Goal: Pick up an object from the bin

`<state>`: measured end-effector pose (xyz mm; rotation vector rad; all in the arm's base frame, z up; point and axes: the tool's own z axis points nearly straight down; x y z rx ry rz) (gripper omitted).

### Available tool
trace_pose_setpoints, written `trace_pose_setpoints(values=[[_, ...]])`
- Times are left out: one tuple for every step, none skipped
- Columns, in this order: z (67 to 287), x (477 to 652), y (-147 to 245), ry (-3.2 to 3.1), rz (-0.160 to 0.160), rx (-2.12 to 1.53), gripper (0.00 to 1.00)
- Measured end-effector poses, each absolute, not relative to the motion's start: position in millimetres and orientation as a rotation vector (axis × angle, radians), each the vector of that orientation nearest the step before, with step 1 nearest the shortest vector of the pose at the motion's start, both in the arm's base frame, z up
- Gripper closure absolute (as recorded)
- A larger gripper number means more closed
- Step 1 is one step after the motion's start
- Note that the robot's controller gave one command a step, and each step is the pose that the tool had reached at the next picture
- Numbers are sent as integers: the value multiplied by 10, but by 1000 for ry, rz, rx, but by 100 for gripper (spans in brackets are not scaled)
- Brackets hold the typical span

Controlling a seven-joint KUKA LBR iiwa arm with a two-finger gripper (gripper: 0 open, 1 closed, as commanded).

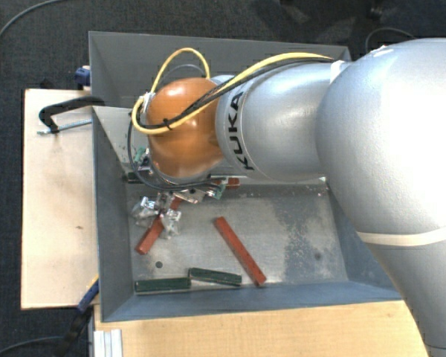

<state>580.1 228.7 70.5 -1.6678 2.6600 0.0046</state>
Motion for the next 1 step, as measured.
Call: trace_pose_setpoints(values=[[2245,5785,2223,2569,-3,-1781,100]])
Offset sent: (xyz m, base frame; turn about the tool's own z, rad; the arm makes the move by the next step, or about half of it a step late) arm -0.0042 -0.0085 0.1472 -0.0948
